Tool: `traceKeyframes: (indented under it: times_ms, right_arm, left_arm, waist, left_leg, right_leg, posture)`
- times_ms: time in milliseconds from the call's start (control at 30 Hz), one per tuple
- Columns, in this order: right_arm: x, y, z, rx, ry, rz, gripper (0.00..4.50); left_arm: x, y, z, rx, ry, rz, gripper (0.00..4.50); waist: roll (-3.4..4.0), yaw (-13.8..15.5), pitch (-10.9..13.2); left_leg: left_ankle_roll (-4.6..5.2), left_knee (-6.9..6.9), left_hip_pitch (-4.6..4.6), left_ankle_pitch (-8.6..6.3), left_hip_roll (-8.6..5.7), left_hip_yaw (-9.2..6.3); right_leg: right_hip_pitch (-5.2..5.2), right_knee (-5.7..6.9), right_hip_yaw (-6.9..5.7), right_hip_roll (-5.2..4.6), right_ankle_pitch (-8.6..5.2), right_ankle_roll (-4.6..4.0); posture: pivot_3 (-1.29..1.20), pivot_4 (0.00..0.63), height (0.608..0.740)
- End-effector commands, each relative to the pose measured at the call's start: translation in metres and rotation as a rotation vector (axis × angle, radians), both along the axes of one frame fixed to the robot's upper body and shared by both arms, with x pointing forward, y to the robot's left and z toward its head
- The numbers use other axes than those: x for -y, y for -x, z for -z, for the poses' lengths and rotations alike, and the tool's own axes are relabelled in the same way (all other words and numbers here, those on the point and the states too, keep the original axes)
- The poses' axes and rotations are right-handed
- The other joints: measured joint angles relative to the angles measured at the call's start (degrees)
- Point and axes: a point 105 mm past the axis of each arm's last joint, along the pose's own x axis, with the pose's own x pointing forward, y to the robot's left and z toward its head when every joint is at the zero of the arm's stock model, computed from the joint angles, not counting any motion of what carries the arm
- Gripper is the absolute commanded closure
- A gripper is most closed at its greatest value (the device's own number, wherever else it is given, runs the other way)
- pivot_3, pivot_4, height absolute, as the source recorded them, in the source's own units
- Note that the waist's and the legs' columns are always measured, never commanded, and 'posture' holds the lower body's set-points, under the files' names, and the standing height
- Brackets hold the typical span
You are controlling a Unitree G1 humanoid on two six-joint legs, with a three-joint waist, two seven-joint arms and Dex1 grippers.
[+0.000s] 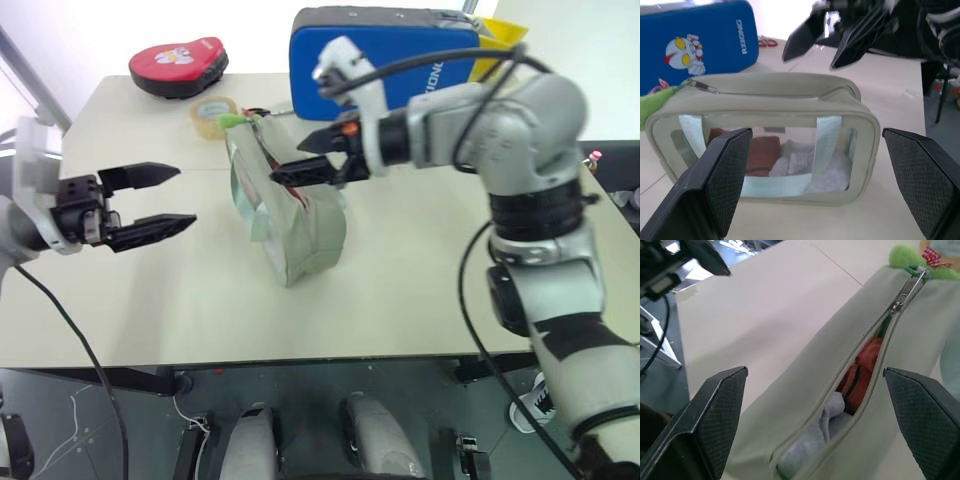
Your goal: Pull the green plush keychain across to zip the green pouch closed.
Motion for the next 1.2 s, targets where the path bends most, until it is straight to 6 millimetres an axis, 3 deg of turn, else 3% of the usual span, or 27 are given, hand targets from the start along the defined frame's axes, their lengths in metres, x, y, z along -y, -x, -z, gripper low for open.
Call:
traceKeyframes:
  times_ms: [33, 333, 433, 667, 833, 933, 1033, 1200]
  right_arm:
    - [-0.016, -0.005, -0.013, 0.035, 0.001, 0.025, 0.00]
    - [-0.051, -0.007, 0.010, -0.017, 0.083, 0.010, 0.00]
    - [-0.055, -0.011, 0.014, -0.008, 0.101, 0.024, 0.83]
    - [-0.052, -0.013, 0.011, 0.017, 0.106, 0.021, 4.37]
    - [-0.029, -0.015, -0.002, 0.071, 0.121, 0.000, 4.45]
    - [-0.004, -0.017, -0.023, 0.207, 0.149, -0.033, 4.45]
    - [0.011, -0.006, -0.039, 0.379, 0.188, -0.165, 4.45]
    - [0.030, 0.010, -0.030, 0.538, 0.309, -0.332, 4.45]
  left_arm:
    - [-0.006, 0.006, -0.017, 0.062, 0.053, -0.016, 0.05]
    - [-0.012, 0.010, -0.022, 0.085, 0.083, -0.060, 0.05]
    - [-0.012, 0.011, -0.021, 0.085, 0.080, -0.062, 0.00]
    - [-0.010, 0.010, -0.017, 0.081, 0.068, -0.072, 0.00]
    - [-0.009, 0.009, -0.015, 0.078, 0.062, -0.072, 0.00]
    - [-0.009, 0.008, -0.016, 0.082, 0.062, -0.069, 0.00]
    - [-0.008, 0.006, -0.016, 0.083, 0.064, -0.065, 0.00]
    - [-0.006, 0.003, -0.013, 0.082, 0.066, -0.059, 0.00]
  waist:
    - [-0.01, 0.0, 0.0]
    - [-0.02, -0.1, 0.0]
    - [-0.03, -0.1, 0.0]
    - [-0.04, -0.2, 0.0]
    - [-0.04, -0.2, 0.0]
    - [-0.04, 0.2, 0.0]
    - [-0.04, 0.1, 0.0]
    - [-0.04, -0.4, 0.0]
  left_leg:
    - [0.00, -0.03, 0.00, 0.00, 0.01, 0.00]
    - [-0.03, -0.09, 0.00, 0.02, 0.00, -0.01]
    - [-0.03, -0.11, 0.00, 0.02, 0.00, -0.01]
    - [-0.04, -0.13, 0.00, 0.02, 0.00, -0.02]
    - [-0.04, -0.17, 0.00, 0.02, 0.00, -0.02]
    - [-0.04, -0.18, -0.02, 0.02, -0.02, -0.02]
    - [-0.04, -0.17, -0.10, 0.02, -0.05, 0.00]
    - [-0.03, -0.36, -0.18, 0.02, 0.00, -0.01]
  right_leg:
    - [-0.03, 0.01, 0.00, 0.00, 0.00, 0.00]
    - [-0.05, 0.01, -0.02, -0.01, 0.00, 0.00]
    - [-0.06, 0.01, -0.02, -0.01, 0.00, 0.00]
    - [-0.06, 0.00, -0.02, -0.01, 0.00, 0.00]
    - [-0.07, 0.00, -0.02, -0.01, 0.00, 0.00]
    - [-0.07, -0.06, -0.03, -0.03, 0.00, 0.00]
    - [-0.11, -0.10, -0.02, -0.05, 0.01, 0.01]
    - [-0.34, -0.08, -0.02, 0.01, 0.01, 0.01]
  posture:
    - [0.00, 0.150, 0.737]
    - [0.00, 0.150, 0.737]
    - [0.00, 0.150, 0.737]
    - [0.00, 0.150, 0.737]
    - [0.00, 0.150, 0.737]
    - [0.00, 0.150, 0.737]
    - [0.00, 0.150, 0.737]
    - [0.00, 0.150, 0.737]
